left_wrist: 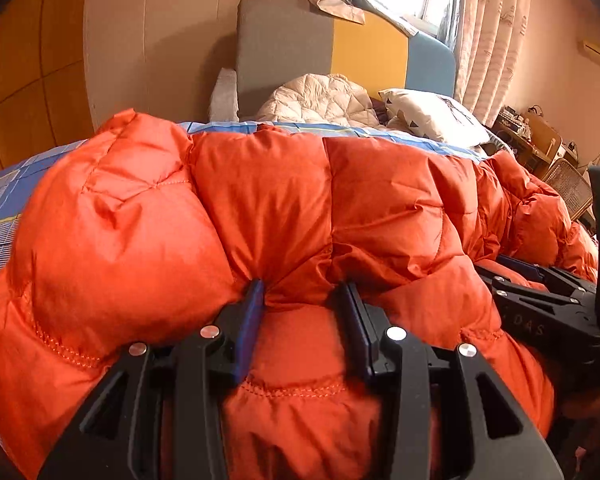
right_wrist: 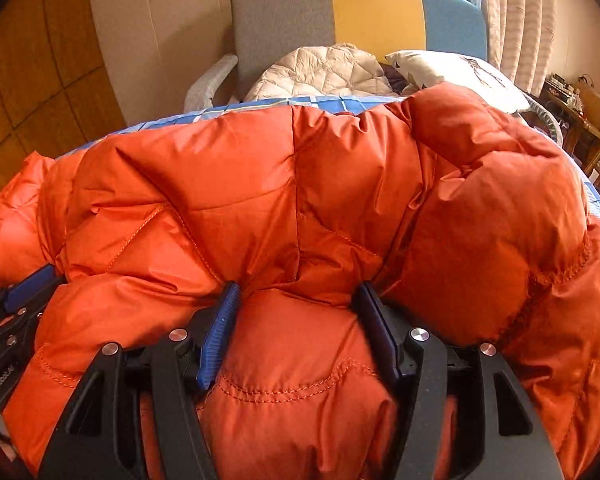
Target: Fold large clothes
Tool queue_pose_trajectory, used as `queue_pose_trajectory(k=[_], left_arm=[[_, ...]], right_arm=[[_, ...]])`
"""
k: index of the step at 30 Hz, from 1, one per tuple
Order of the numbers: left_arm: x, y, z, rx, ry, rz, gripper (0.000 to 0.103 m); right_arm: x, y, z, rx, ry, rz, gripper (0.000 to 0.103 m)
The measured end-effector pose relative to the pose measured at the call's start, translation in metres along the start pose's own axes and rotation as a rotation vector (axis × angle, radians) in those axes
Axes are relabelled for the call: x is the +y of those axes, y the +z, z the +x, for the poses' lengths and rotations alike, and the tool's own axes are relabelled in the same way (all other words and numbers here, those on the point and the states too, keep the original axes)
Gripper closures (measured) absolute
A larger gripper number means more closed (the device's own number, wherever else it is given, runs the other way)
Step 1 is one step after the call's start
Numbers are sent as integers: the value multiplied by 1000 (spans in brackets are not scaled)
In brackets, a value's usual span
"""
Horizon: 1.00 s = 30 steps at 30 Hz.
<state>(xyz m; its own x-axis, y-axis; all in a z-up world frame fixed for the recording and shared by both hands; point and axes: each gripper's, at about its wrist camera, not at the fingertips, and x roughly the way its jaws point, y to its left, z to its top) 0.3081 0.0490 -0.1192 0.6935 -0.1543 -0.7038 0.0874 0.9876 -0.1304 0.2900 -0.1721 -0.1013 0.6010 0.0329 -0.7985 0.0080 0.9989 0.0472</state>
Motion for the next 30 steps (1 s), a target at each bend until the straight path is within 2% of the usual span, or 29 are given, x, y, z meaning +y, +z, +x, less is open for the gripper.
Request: queue_pose_trajectory(k=[3,6,14,21,26,30], left_arm=[[3,3,-17,-10,-14,-15,59],[7,-2,-37,-43,-19,-18,55],[28,-29,-81,-85,35,9,54],[45,-45,-60,-19,44,9,53],[49,-46,-47,-13,33,-2,53],[49,-42,-53,-8,25,7,53]], right_arm=[[-1,5,-16,-1,14,-7,39],[-4,2,-43,-59,12,-20,34],[-17,-30,-80,-90,-36,-47,33],[-17,-43,-64,-68,-45,-64,31],[-20,-45,-41,-45,-32,-50,27],[-21,-43,-42,-37,-29,-47,26]])
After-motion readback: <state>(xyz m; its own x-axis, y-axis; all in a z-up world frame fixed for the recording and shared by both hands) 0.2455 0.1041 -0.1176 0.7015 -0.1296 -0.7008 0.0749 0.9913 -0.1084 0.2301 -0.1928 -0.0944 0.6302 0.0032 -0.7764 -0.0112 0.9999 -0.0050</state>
